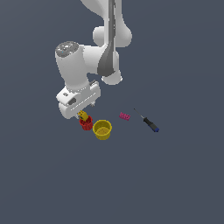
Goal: Pick up a designated object from a clutter of objects.
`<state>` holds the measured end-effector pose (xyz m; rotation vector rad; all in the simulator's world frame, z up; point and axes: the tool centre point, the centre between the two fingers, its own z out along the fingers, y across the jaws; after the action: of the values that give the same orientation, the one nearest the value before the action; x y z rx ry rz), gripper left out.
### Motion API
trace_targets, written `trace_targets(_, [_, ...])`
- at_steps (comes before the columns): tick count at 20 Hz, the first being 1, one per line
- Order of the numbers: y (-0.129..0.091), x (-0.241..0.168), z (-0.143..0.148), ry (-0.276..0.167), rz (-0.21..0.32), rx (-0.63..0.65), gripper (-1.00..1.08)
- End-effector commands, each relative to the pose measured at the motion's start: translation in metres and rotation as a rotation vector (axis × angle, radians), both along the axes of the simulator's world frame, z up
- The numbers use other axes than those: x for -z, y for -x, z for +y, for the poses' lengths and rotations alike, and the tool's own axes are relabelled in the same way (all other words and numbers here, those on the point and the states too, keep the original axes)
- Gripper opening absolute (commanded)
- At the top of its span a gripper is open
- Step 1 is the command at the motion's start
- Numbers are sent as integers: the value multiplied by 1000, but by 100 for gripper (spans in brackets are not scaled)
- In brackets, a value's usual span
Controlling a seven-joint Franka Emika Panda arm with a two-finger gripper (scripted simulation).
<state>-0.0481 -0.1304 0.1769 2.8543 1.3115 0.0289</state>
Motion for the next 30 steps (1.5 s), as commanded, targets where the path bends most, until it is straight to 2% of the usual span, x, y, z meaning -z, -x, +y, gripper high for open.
trace_targets(1, [7,8,-8,2,3,-45,100])
trace_targets(13, [29,30,-30,8,15,-175,100])
trace_targets(23, [31,35,-33,9,16,-188,100])
trace_targets(30, [32,61,-33,10,16,-189,100])
